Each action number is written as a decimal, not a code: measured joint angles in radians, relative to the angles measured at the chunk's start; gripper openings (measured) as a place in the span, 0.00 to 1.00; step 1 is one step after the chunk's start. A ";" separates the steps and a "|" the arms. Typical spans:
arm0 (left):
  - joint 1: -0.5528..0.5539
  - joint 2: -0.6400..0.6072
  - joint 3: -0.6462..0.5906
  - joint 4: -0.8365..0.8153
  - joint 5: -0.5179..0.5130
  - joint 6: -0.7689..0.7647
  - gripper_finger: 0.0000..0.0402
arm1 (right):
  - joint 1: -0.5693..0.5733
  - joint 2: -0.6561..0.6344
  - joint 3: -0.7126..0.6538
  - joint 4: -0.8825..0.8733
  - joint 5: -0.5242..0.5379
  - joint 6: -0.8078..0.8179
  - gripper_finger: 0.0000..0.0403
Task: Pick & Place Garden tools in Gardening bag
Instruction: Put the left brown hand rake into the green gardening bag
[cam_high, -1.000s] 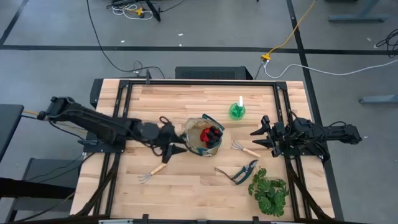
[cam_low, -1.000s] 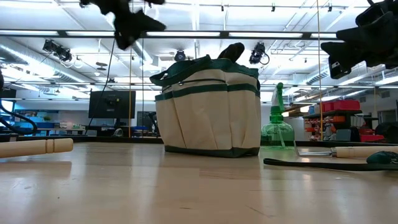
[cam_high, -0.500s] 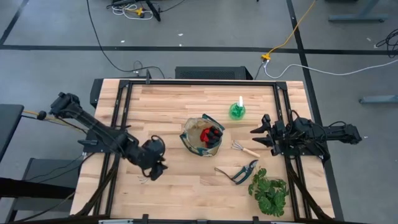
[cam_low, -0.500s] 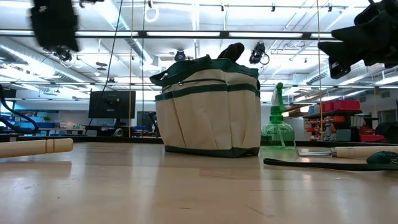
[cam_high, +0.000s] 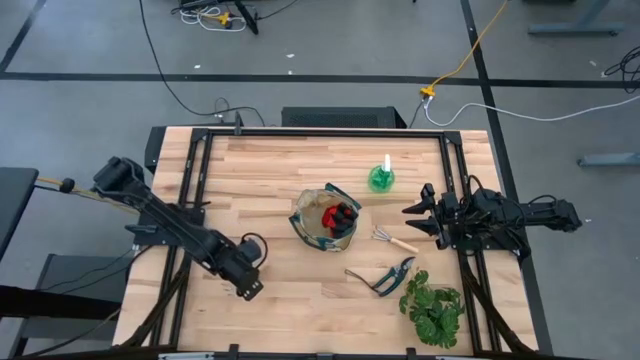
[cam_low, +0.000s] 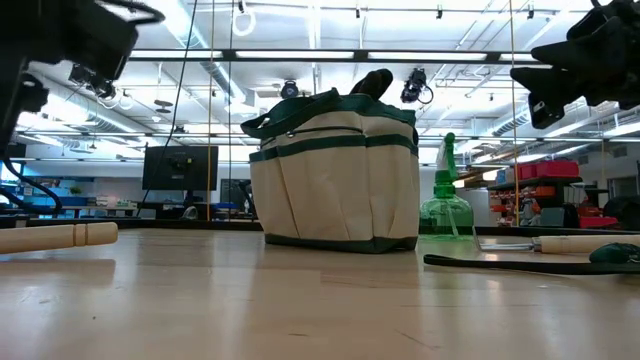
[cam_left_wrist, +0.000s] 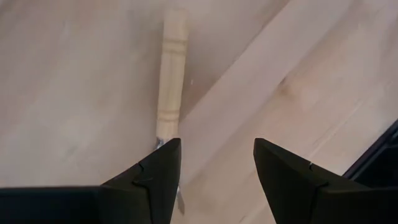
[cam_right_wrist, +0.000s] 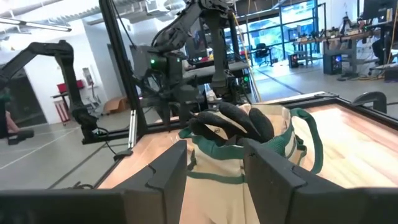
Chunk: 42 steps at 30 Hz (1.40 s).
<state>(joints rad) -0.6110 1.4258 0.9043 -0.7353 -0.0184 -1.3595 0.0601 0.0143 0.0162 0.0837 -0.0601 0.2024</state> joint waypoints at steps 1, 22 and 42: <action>0.000 0.011 0.000 -0.001 0.019 -0.010 0.52 | 0.000 0.000 0.000 0.000 0.000 0.000 0.40; -0.002 0.117 0.000 -0.072 0.090 -0.035 0.52 | 0.000 0.000 0.000 -0.002 0.000 -0.001 0.40; -0.024 0.179 0.000 -0.077 0.109 -0.041 0.52 | 0.000 0.000 0.000 -0.002 0.000 -0.002 0.40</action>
<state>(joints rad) -0.6349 1.6047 0.9039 -0.8127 0.0904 -1.4007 0.0600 0.0143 0.0163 0.0822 -0.0603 0.2001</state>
